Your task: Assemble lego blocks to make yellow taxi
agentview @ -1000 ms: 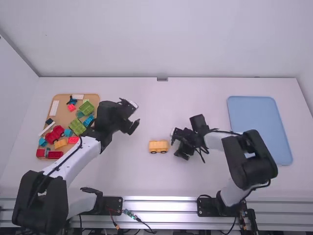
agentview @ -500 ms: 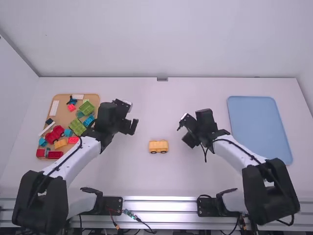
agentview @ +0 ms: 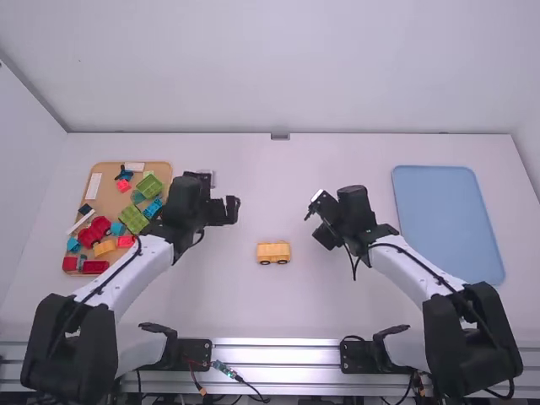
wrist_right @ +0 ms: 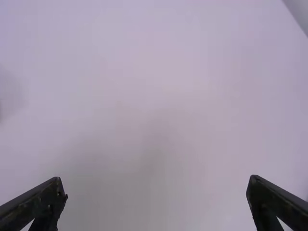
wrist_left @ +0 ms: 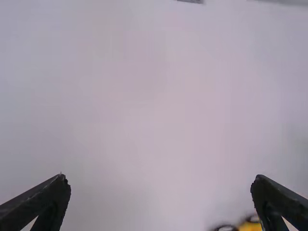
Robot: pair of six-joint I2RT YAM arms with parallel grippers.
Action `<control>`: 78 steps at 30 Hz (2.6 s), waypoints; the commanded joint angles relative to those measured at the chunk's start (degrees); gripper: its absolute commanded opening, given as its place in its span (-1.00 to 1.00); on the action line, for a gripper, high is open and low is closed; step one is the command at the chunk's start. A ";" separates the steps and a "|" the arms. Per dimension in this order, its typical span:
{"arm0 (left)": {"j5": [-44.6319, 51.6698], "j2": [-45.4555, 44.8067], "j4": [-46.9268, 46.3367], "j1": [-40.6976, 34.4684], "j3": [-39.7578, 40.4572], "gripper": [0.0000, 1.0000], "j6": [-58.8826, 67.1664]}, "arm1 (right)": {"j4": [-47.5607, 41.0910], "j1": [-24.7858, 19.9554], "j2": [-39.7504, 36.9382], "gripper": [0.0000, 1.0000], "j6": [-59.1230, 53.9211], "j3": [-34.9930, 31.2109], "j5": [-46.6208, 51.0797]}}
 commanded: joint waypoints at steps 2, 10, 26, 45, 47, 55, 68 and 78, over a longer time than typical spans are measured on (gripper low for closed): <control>-14.55 -0.39 -2.36 1.31 0.33 0.98 -22.16 | -0.11 0.02 -0.72 0.98 0.17 -0.22 0.50; -17.00 -0.76 -18.09 7.74 5.29 0.98 -33.85 | 0.20 0.07 -0.72 0.98 0.17 -0.22 0.33; -9.33 7.41 -38.47 36.68 17.18 0.98 -54.92 | 0.17 0.07 -0.72 0.98 0.35 -0.22 0.33; -8.19 30.95 -52.24 50.88 38.21 0.98 -59.73 | 0.17 0.07 -0.72 0.98 0.35 -0.22 0.37; -9.57 31.21 -51.86 50.88 38.82 0.98 -57.22 | 0.20 0.07 -0.72 0.98 0.28 -0.22 0.35; -9.33 31.21 -50.49 50.90 37.33 0.98 -54.51 | 0.20 0.07 -0.72 0.98 0.35 -0.22 0.37; -11.01 31.21 -45.85 50.93 33.48 0.98 -53.15 | 0.13 0.07 -0.72 0.98 0.35 -0.22 0.35; -10.60 31.21 -39.91 50.90 29.00 0.61 -53.41 | -0.11 0.07 -0.72 0.98 0.33 -0.26 0.33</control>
